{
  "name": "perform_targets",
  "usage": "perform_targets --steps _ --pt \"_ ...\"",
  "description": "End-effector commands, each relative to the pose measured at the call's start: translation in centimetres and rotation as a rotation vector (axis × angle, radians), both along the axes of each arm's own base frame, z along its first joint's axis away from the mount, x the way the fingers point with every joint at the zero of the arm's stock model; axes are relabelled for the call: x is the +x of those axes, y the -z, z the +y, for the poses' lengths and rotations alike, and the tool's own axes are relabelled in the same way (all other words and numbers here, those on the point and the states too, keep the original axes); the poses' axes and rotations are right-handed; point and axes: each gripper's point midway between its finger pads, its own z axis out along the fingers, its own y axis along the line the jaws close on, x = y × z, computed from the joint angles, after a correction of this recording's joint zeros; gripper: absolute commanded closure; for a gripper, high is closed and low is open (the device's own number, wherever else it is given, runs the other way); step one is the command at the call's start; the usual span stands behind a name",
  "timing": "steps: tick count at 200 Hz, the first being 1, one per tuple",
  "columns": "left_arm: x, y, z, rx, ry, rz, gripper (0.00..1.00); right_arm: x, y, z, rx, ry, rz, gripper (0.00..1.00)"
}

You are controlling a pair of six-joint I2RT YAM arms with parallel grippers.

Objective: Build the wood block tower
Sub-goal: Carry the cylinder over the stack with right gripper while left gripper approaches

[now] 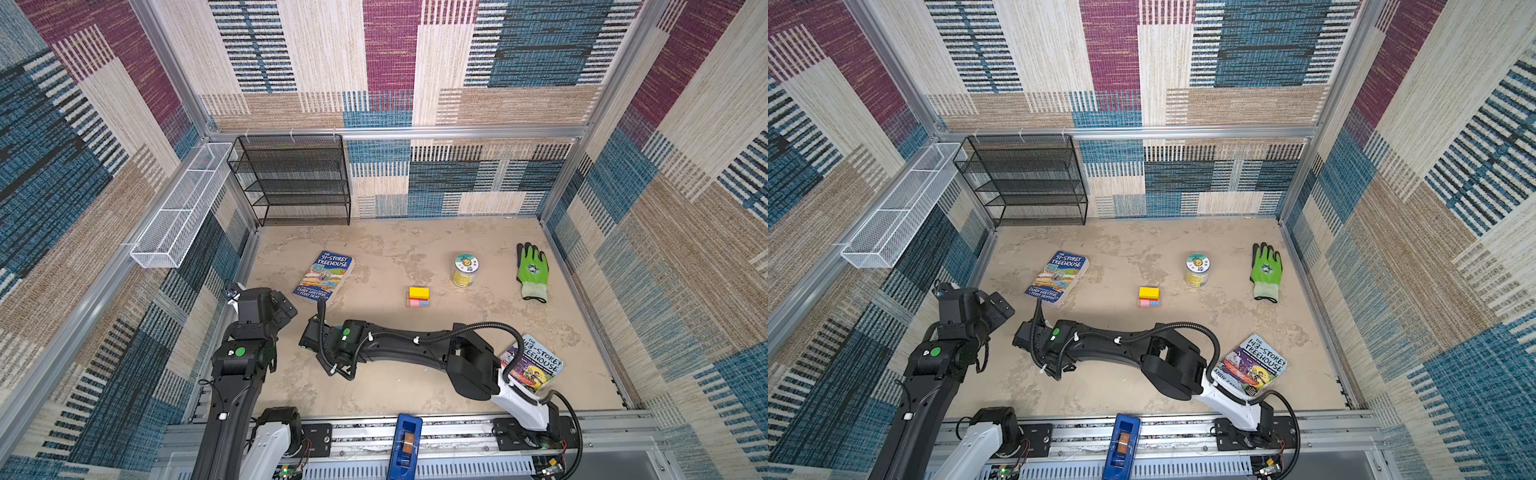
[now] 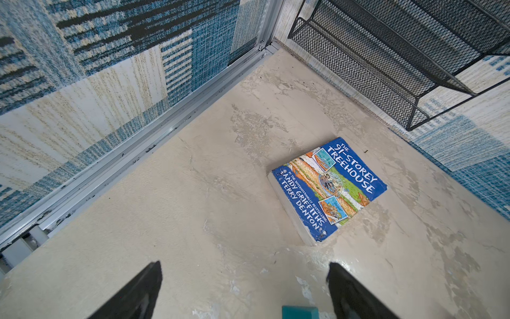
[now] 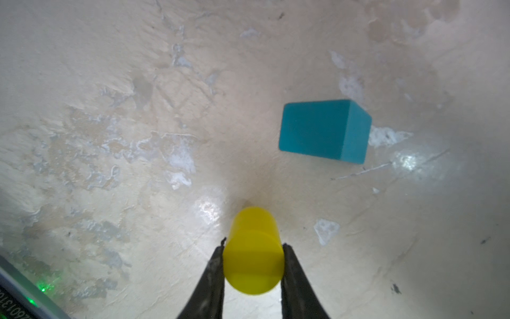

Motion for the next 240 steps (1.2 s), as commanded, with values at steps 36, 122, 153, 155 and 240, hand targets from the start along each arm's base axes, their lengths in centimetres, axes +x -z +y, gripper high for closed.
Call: perform_targets --steps 36,122,153,155,240 --pt "0.5 -0.1 -0.2 -0.007 0.012 -0.019 0.02 1.3 -1.7 -2.7 0.065 0.092 0.017 1.0" --pt "2.5 -0.3 -2.9 -0.076 0.163 -0.051 0.16 6.0 -5.4 -11.8 0.062 0.28 -0.07 1.0" --pt "4.3 -0.9 -6.0 -0.166 0.326 -0.101 0.22 8.6 -7.5 -15.3 0.084 0.339 -0.111 1.0" --pt "4.4 -0.9 -6.2 -0.171 0.336 -0.105 0.22 8.9 -7.6 -15.6 0.082 0.343 -0.116 1.0" --pt "8.0 -0.4 -13.0 -0.323 0.627 -0.106 0.31 15.8 -10.5 -23.5 0.06 0.453 -0.242 1.0"
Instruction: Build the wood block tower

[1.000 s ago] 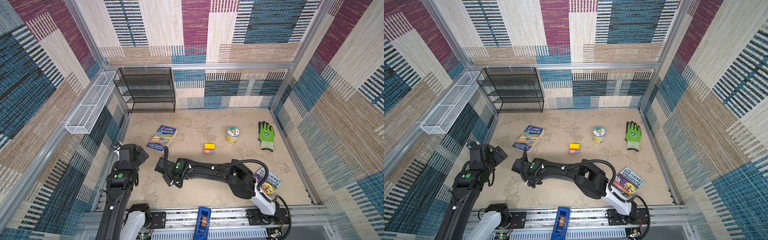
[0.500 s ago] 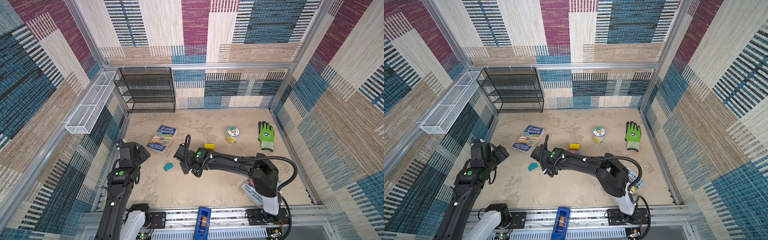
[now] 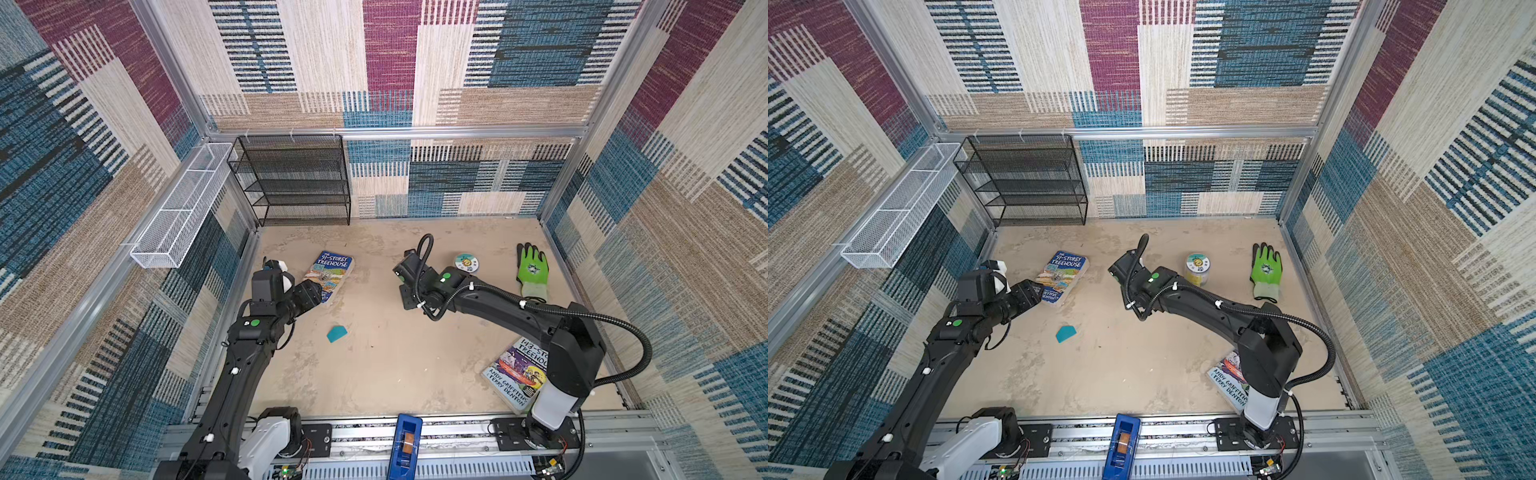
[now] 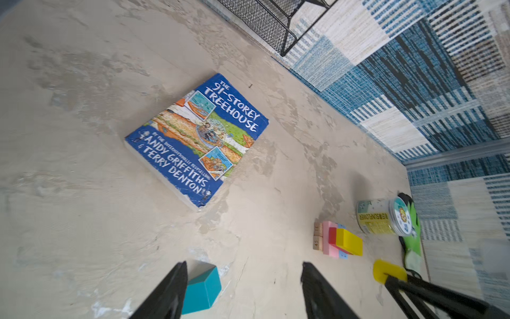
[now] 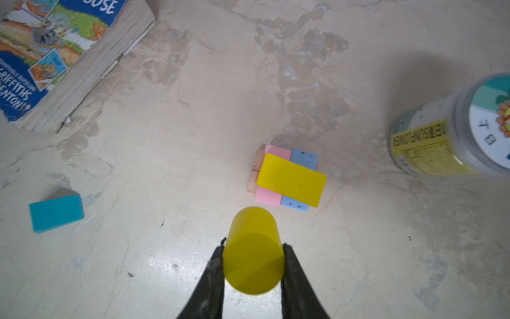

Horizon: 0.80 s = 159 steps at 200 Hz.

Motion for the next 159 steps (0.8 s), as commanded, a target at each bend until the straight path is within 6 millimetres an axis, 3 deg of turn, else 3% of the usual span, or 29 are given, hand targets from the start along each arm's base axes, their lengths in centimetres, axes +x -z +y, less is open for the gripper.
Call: perform_targets --steps 1,29,71,110,159 --pt "1.2 -1.6 -2.5 -0.037 0.117 -0.08 0.31 1.8 -0.9 -0.9 -0.006 -0.006 -0.055 1.0" --pt "2.3 -1.9 -5.5 -0.056 0.213 -0.104 0.31 3.5 -0.9 -2.2 0.001 -0.007 -0.054 1.0" --pt "4.0 -0.8 -10.3 -0.02 0.332 -0.062 0.32 4.8 -0.3 -1.8 -0.011 -0.042 -0.039 1.0" --pt "5.2 0.5 -14.0 -0.061 0.422 -0.027 0.36 4.9 0.7 -1.4 -0.024 -0.058 -0.01 1.0" --pt "5.5 1.7 -16.6 -0.04 0.483 0.014 0.39 4.2 1.9 -1.3 -0.011 -0.065 0.029 1.0"
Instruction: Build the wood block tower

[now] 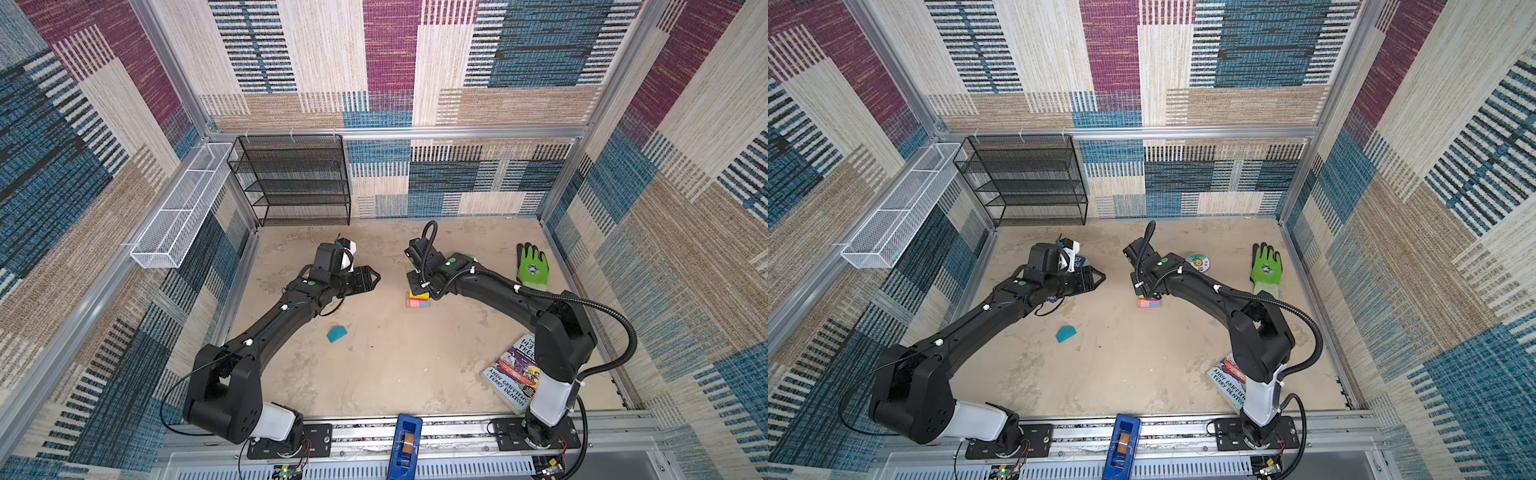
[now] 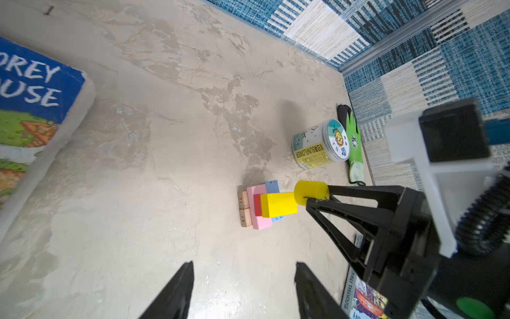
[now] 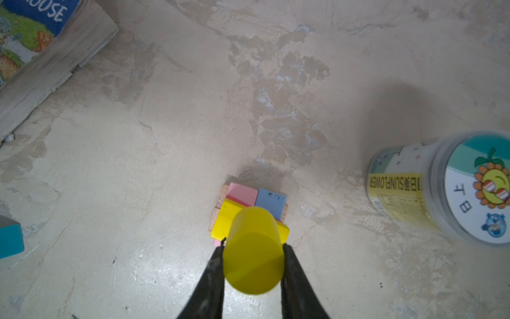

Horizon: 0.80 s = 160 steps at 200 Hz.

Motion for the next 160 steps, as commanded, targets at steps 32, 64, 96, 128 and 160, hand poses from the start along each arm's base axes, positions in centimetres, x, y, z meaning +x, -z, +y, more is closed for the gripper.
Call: perform_targets --steps 32,64,96,128,160 --pt "0.5 0.3 -1.8 0.028 0.059 -0.002 0.46 -0.4 1.1 0.5 0.023 -0.011 0.03 1.0" --pt "0.6 0.6 -2.1 0.037 0.067 0.004 0.46 -0.8 1.5 0.5 0.033 -0.01 0.044 1.0" --pt "0.6 0.8 -2.2 0.045 0.066 0.009 0.46 -1.0 2.1 0.6 0.041 -0.012 0.057 1.0" --pt "0.6 0.8 -2.1 0.05 0.064 0.009 0.47 -0.8 2.1 0.5 0.035 -0.004 0.052 1.0" --pt "0.6 0.9 -2.1 0.052 0.064 0.012 0.47 -0.5 2.2 0.5 0.027 -0.001 0.049 1.0"
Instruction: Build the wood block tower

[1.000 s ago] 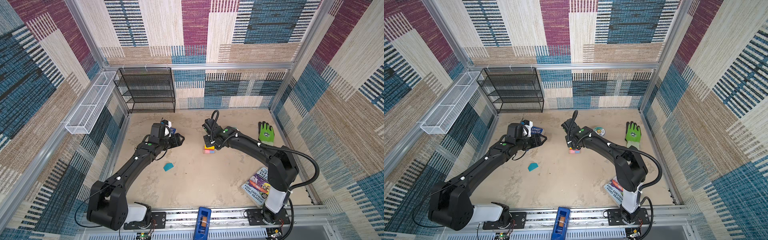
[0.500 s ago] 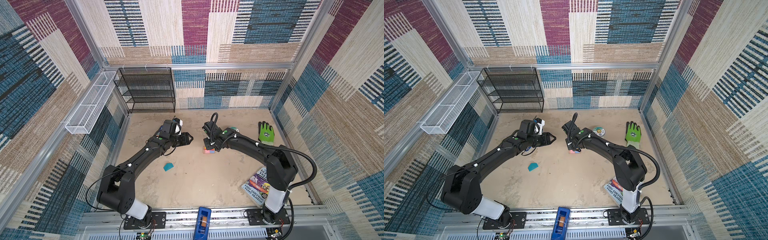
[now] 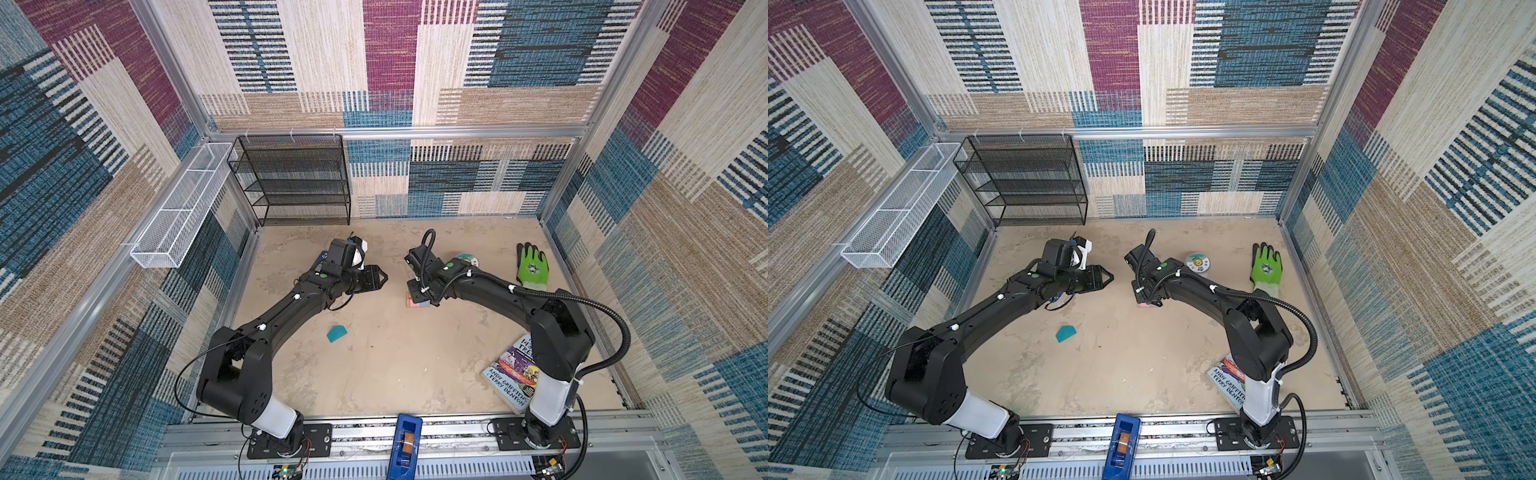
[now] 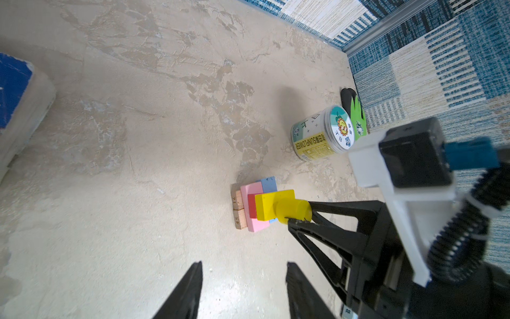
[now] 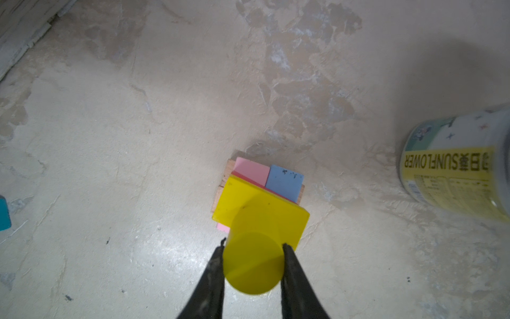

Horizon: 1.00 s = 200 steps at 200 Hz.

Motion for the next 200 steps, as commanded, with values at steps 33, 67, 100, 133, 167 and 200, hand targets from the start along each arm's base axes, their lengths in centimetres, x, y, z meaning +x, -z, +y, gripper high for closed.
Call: perform_targets --steps 33,67,100,133,167,200 --pt "0.12 -0.03 0.16 0.023 0.01 -0.014 0.47 1.09 -0.59 0.24 0.015 0.026 -0.034 1.0" --pt "0.11 -0.07 0.18 0.023 0.009 -0.014 0.47 1.23 -0.74 0.18 0.016 0.029 -0.035 1.0" --pt "0.13 -0.01 0.39 0.033 0.002 -0.013 0.47 1.32 -0.58 0.01 0.017 0.035 -0.028 1.0" --pt "0.09 0.06 0.49 0.041 -0.001 -0.011 0.47 1.38 -0.45 -0.04 0.021 0.036 -0.023 1.0" --pt "0.13 0.15 0.49 0.041 -0.001 -0.008 0.47 1.38 -0.25 0.01 0.023 0.035 -0.015 0.97" --pt "0.08 0.13 0.47 0.043 0.001 -0.008 0.47 1.3 -0.2 0.2 0.031 0.029 -0.008 0.96"
